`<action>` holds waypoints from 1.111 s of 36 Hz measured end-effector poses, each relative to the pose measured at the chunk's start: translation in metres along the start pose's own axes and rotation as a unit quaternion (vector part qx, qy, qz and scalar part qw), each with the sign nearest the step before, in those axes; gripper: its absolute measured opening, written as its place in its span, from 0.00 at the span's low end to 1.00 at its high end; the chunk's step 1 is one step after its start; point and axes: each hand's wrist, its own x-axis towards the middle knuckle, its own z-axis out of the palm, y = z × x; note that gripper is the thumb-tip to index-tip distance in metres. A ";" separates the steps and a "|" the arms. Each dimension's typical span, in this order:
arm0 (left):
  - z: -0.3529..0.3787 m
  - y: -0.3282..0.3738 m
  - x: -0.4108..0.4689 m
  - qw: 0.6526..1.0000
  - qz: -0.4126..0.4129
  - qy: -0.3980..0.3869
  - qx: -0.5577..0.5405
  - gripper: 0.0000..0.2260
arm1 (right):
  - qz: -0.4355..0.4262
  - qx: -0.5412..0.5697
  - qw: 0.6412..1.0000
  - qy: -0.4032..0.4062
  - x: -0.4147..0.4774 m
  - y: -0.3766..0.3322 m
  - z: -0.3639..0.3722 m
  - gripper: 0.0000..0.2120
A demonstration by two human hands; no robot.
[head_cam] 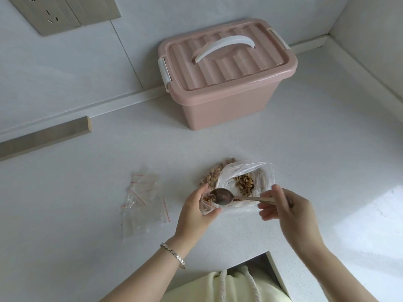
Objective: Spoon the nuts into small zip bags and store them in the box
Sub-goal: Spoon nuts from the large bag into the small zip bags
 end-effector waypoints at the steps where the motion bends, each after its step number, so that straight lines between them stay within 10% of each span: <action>1: 0.000 0.000 0.000 1.000 0.001 0.000 0.005 0.29 | -0.032 -0.033 0.999 -0.011 -0.003 -0.001 0.004 0.13; 9: -0.002 0.000 -0.001 1.000 0.001 0.019 0.002 0.28 | -0.223 -0.121 0.967 -0.002 -0.007 -0.001 0.003 0.22; 23: -0.038 0.007 0.040 0.978 0.010 0.205 -0.025 0.22 | 0.008 0.031 0.993 0.115 0.012 0.013 -0.030 0.21; 40: -0.047 0.031 0.179 0.968 -0.041 0.126 0.211 0.21 | 0.045 0.019 0.994 0.100 0.025 0.028 -0.023 0.19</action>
